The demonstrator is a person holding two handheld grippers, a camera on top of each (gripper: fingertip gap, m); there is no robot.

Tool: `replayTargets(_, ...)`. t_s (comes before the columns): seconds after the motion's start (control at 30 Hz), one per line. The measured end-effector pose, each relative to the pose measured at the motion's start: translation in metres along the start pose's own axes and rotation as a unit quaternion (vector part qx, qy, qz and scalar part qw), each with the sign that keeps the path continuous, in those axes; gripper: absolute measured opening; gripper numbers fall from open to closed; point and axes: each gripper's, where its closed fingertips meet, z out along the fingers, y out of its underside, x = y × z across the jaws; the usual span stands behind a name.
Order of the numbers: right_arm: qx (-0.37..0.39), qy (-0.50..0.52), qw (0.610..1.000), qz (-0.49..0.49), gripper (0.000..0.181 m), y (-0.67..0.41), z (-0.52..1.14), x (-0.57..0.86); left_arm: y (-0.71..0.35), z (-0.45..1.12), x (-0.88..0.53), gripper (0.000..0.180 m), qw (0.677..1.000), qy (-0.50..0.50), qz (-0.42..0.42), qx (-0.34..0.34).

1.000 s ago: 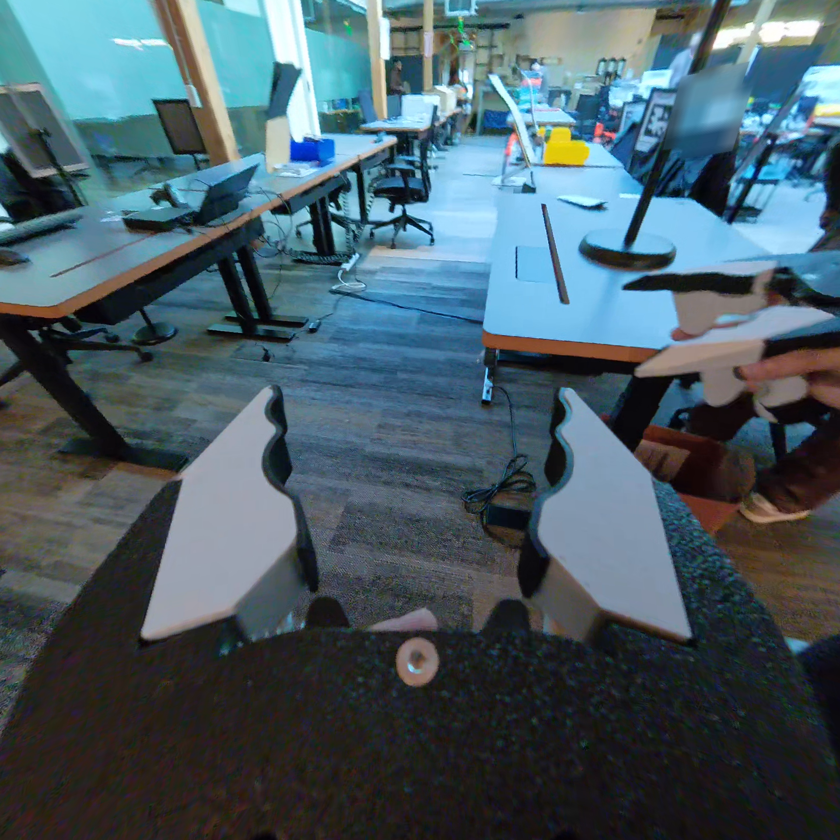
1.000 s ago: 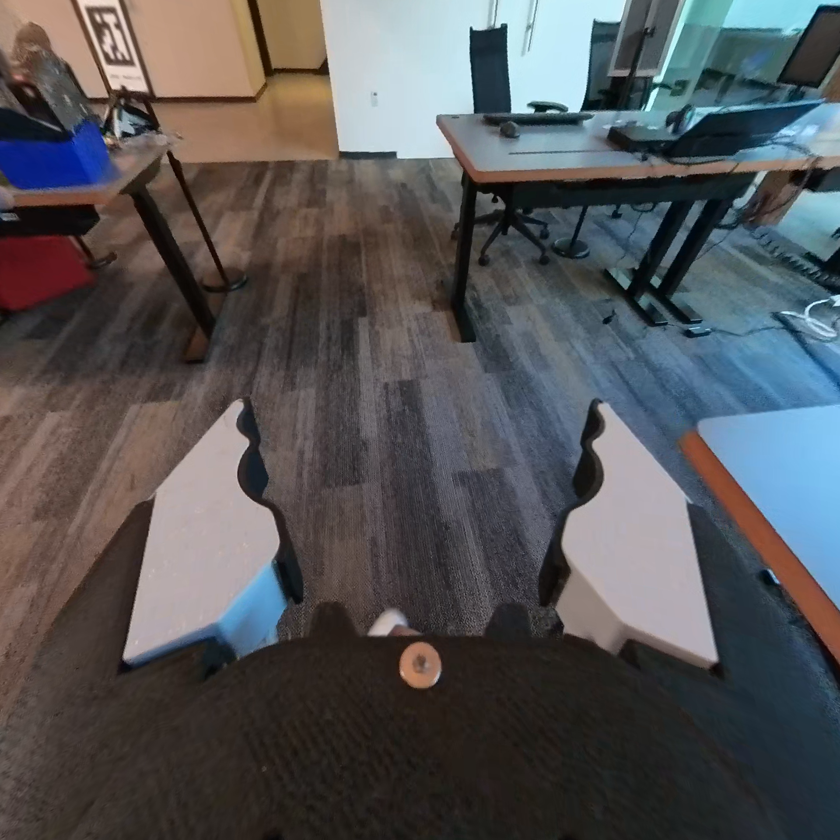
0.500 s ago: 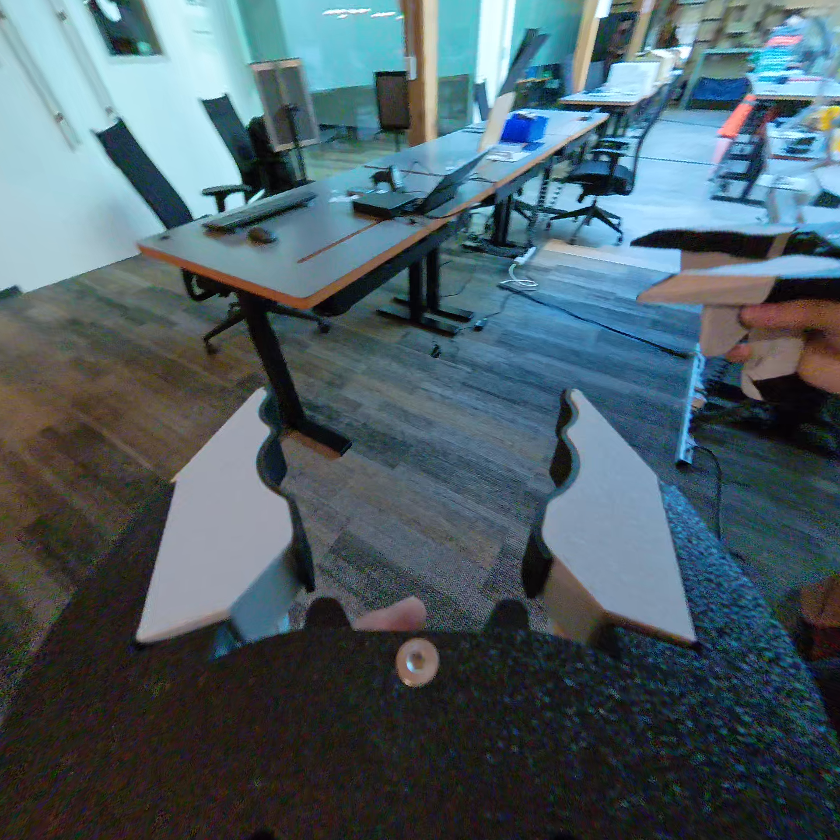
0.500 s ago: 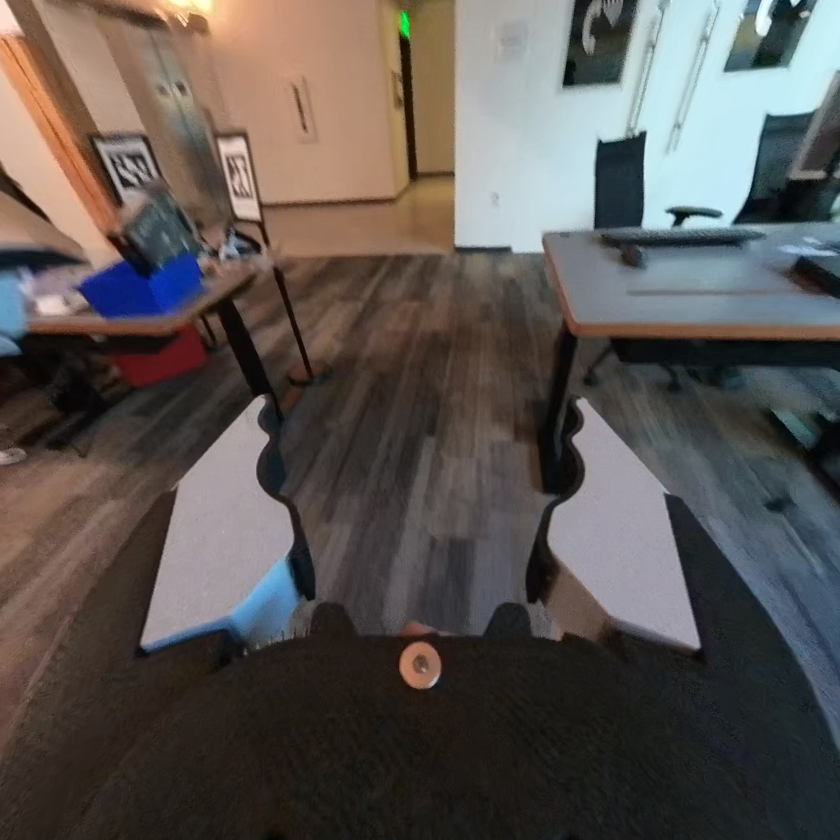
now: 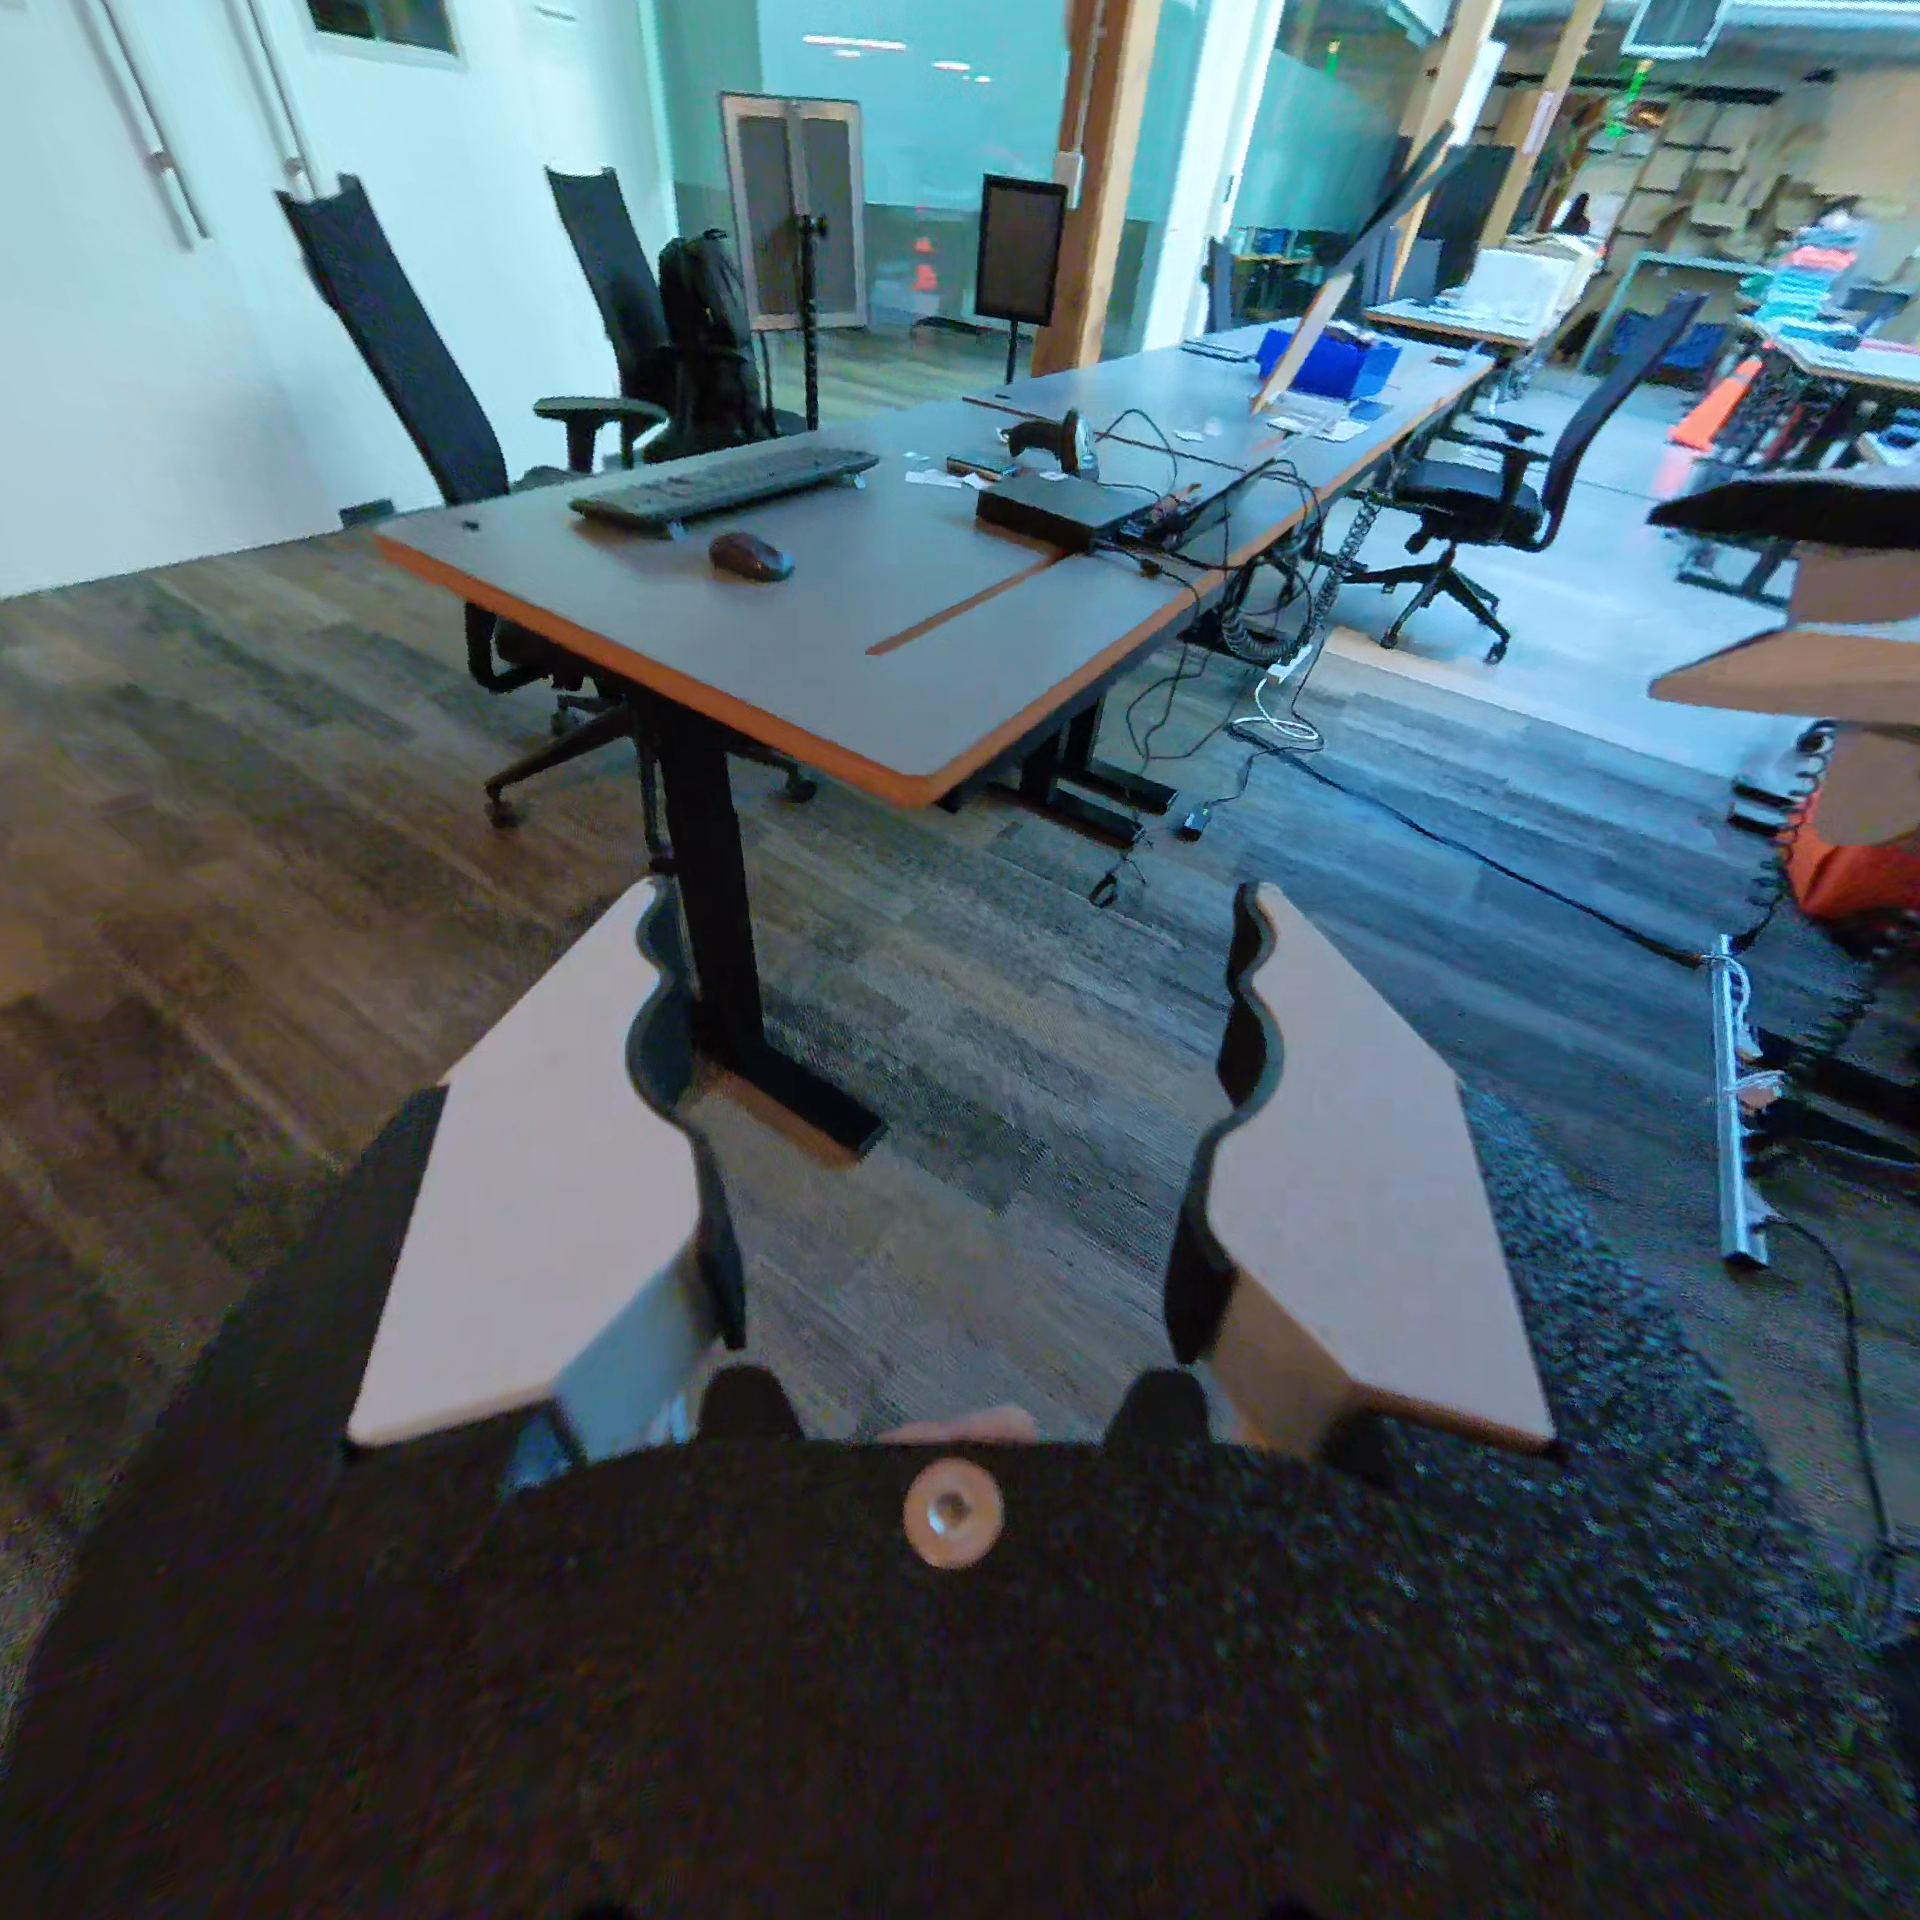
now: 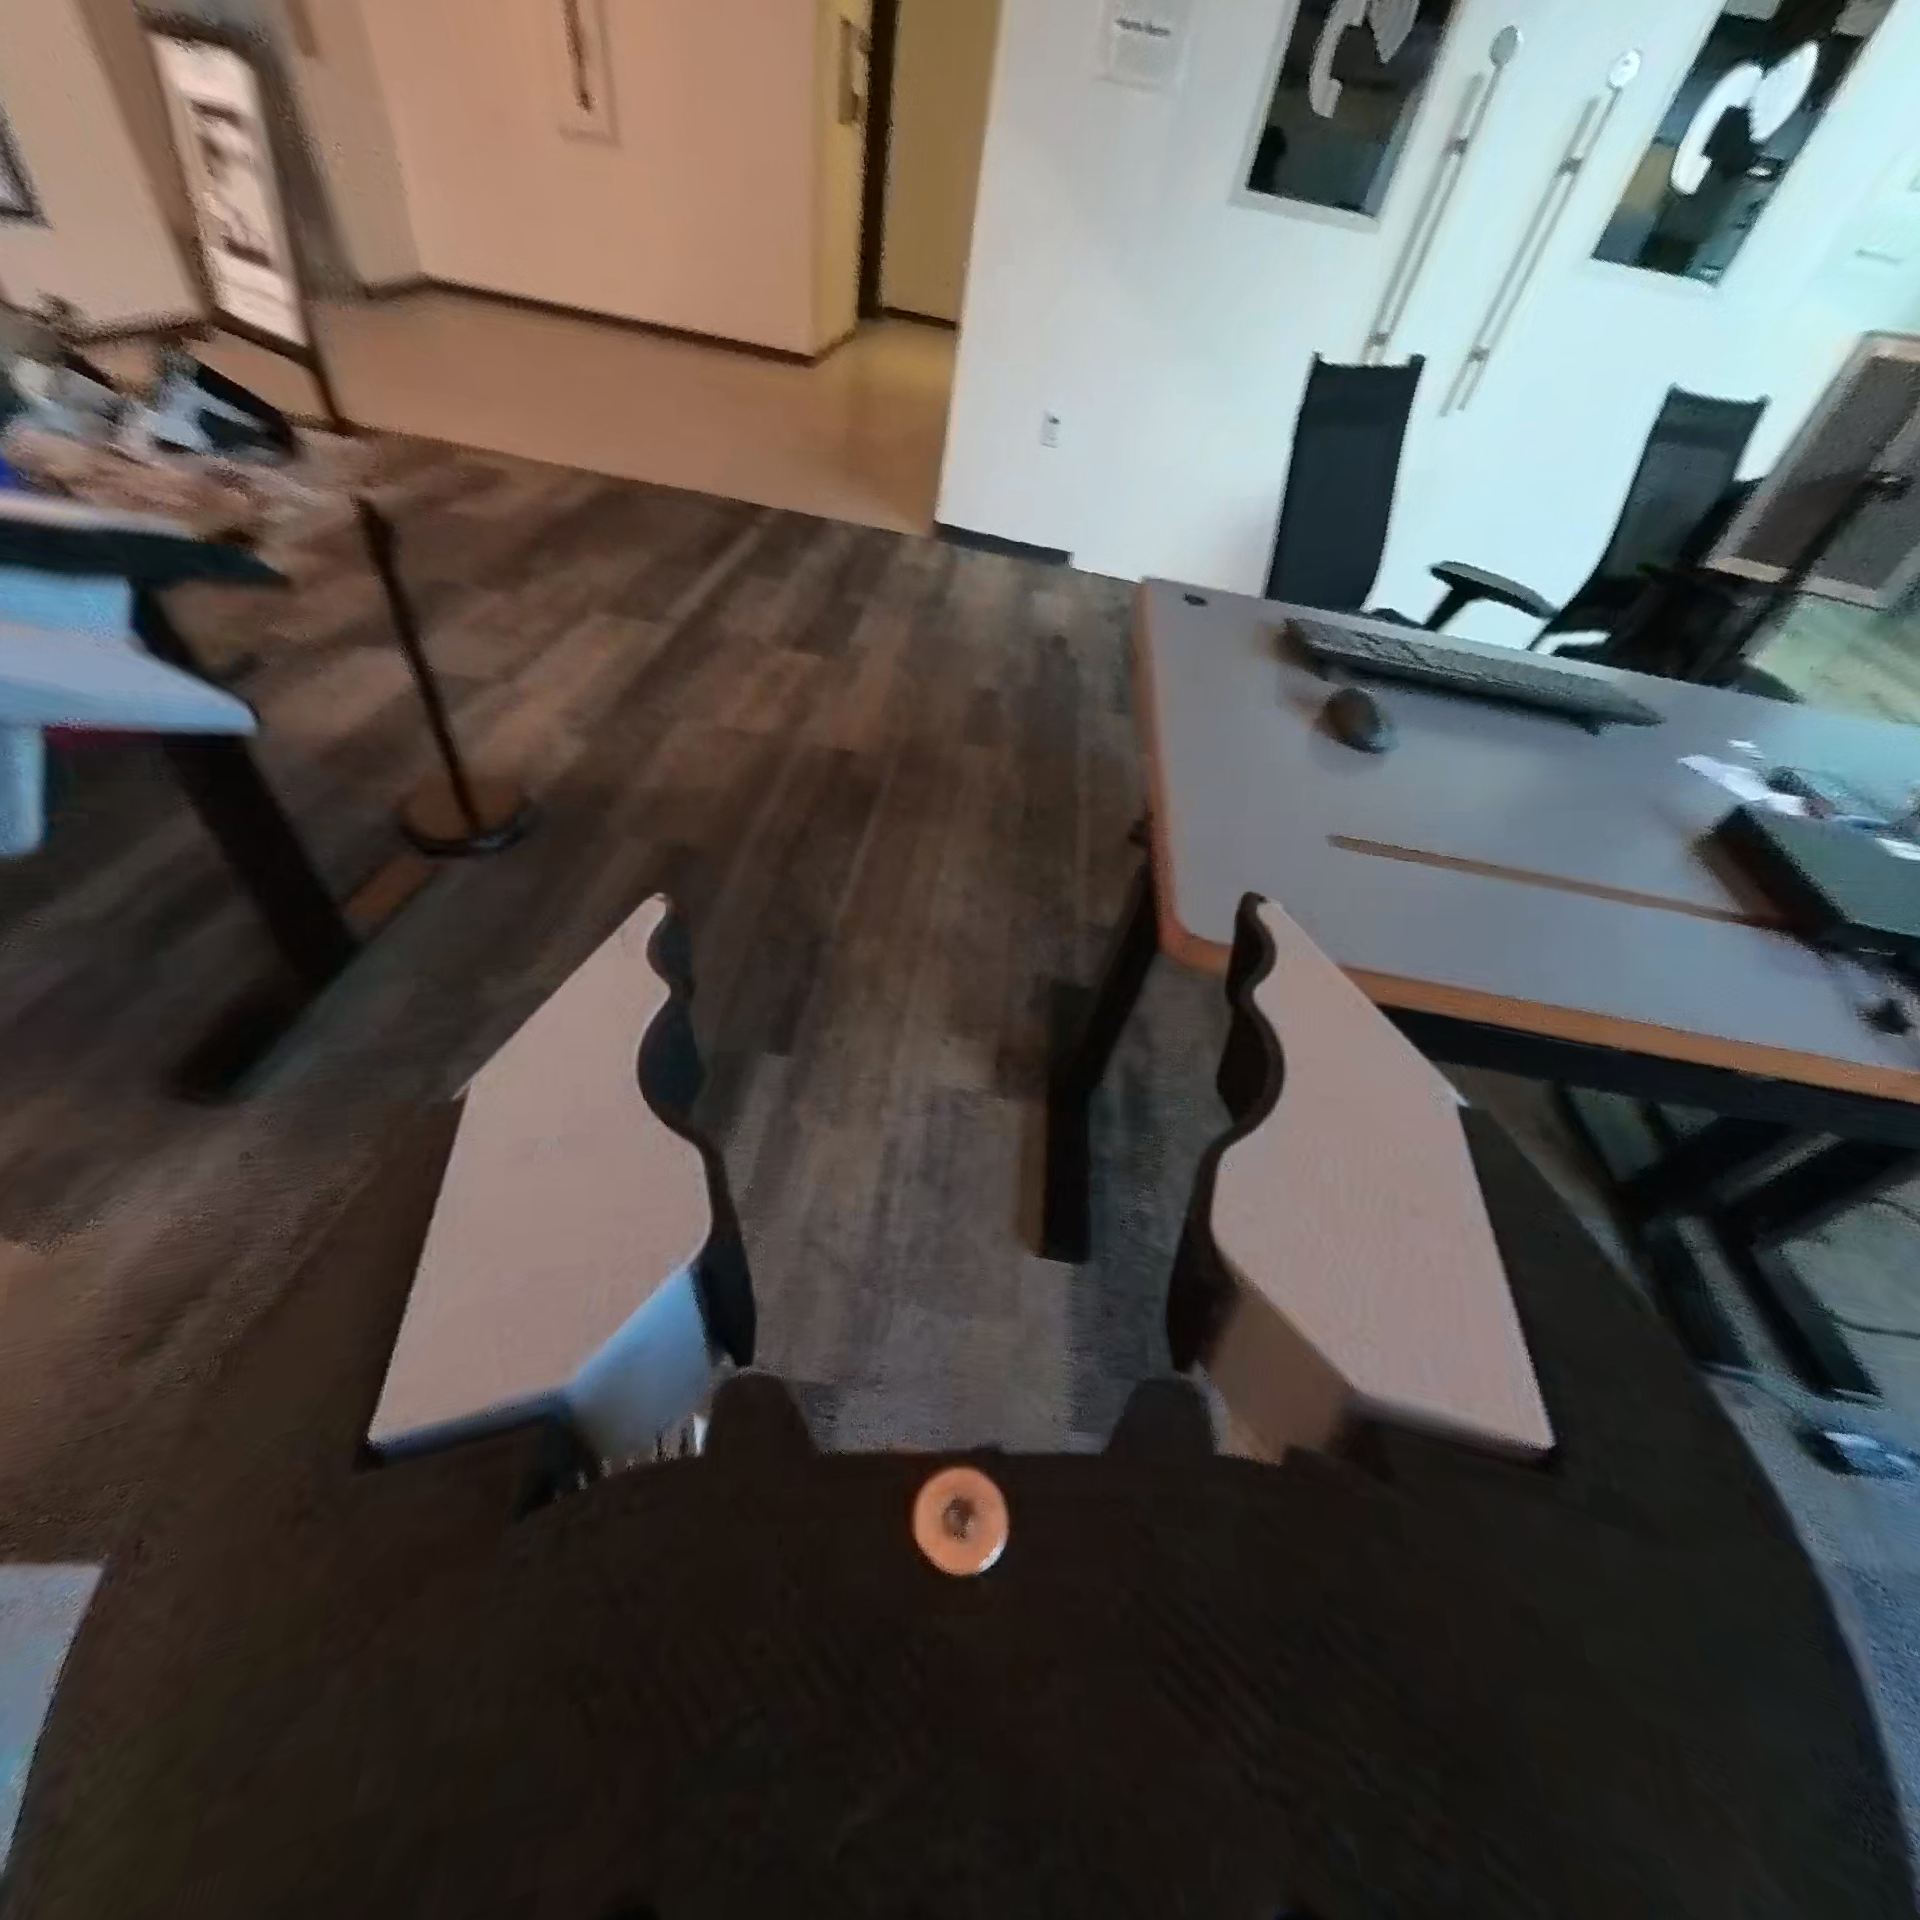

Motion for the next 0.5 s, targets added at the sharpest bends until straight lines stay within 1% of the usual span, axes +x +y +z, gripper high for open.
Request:
replayTargets(0.1, -0.043, 0.044, 0.998, -0.009, 0.094, 0.002, 0.06, 0.04, -0.035, 0.071, -0.056, 0.101, 0.999, 0.032, 0.005, -0.005)
replayTargets(0.17, -0.043, 0.064, 0.997, -0.001, 0.087, -0.009, 0.094, 0.061, -0.064, 0.113, -0.087, 0.096, 0.998, 0.058, 0.025, 0.001)
replayTargets(0.23, -0.029, 0.078, 0.997, -0.002, 0.074, -0.02, 0.127, 0.076, -0.087, 0.152, -0.114, 0.089, 0.996, 0.078, 0.049, 0.009)
replayTargets(0.27, -0.03, 0.088, 0.996, -0.003, 0.07, -0.022, 0.143, 0.083, -0.096, 0.17, -0.125, 0.088, 0.995, 0.088, 0.054, 0.009)
replayTargets(0.4, -0.056, 0.105, 0.993, -0.016, 0.059, -0.018, 0.209, 0.1, -0.12, 0.225, -0.159, 0.085, 0.993, 0.111, 0.044, 0.009)
replayTargets(0.5, -0.059, 0.092, 0.994, -0.012, 0.056, -0.018, 0.269, 0.109, -0.125, 0.254, -0.189, 0.082, 0.993, 0.107, 0.041, 0.019)
